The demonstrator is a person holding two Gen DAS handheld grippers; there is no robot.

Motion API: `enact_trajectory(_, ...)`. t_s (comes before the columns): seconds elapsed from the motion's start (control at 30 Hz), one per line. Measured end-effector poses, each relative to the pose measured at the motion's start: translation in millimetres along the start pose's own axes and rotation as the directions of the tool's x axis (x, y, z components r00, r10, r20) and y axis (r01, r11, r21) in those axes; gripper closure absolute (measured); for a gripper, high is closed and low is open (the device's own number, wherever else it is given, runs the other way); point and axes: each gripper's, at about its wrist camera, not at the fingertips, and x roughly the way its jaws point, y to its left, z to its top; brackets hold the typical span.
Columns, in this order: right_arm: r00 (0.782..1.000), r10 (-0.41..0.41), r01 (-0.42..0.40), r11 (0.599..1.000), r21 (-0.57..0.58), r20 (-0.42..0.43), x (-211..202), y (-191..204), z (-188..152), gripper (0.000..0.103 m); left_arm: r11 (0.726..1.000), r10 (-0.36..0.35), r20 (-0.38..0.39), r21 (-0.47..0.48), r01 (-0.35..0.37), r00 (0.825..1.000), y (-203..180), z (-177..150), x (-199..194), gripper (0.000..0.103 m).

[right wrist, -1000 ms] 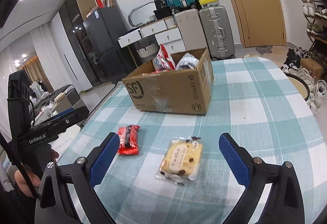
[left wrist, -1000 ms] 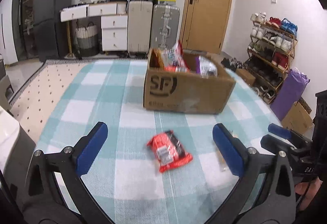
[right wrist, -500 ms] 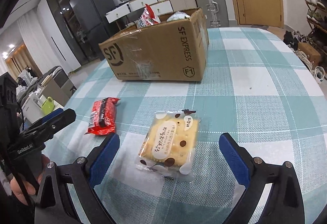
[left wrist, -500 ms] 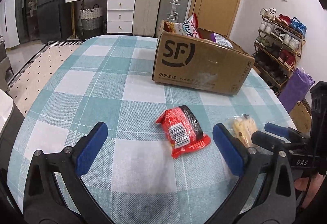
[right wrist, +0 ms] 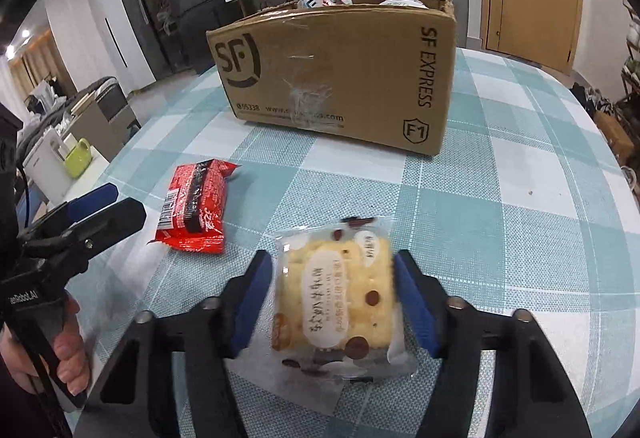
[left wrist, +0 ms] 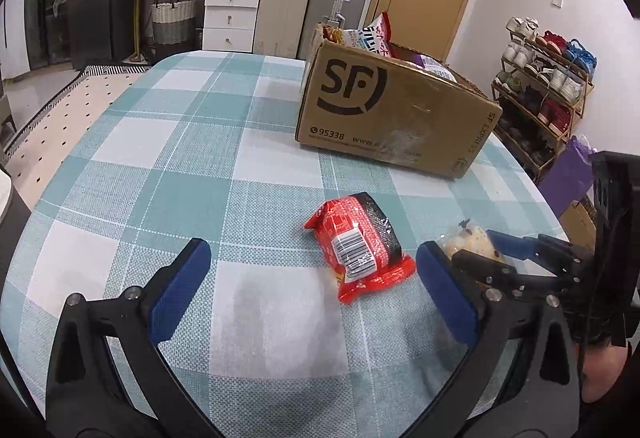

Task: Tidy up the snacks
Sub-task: 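Grasp the bread pastry with the right gripper while the left gripper grasps the red-and-black pack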

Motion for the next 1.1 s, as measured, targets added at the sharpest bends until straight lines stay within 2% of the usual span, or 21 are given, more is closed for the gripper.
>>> enact_trajectory(0.23, 0.999, 0.039, -0.039, 0.999, 0.022, 0.011, -2, -4, -1, 0.045, 1.000, 0.021, -0.017, -0.009, -0.021, 1.000, 0, -1, 7, 0.000)
enact_trajectory(0.43, 0.994, 0.086, -0.092, 0.992, 0.084, 0.065, -13, -18, -3, 0.045, 0.999, 0.035, -0.026, 0.013, -0.034, 0.999, -4, -2, 8, 0.000)
enact_trajectory(0.63, 0.990, 0.083, -0.086, 0.996, 0.028, 0.110, -22, -5, -3, 0.045, 0.998, 0.064, -0.028, 0.017, -0.064, 0.998, -4, -2, 10, 0.000)
enact_trajectory(0.77, 0.983, 0.095, -0.103, 0.994, 0.042, 0.159, -32, -9, -5, 0.045, 0.997, 0.077, -0.026, 0.026, -0.076, 0.997, -5, -2, 10, 0.000)
enact_trajectory(0.87, 0.975, 0.136, -0.148, 0.987, 0.057, 0.178, -35, -15, -6, 0.045, 0.995, 0.096, -0.041, 0.029, -0.095, 0.995, -5, -3, 13, 0.000)
enact_trajectory(1.1, 0.961, 0.167, -0.181, 0.982, 0.046, 0.220, -43, -17, -8, 0.045, 0.991, 0.126, -0.056, 0.050, -0.123, 0.990, -10, -4, 17, 0.000)
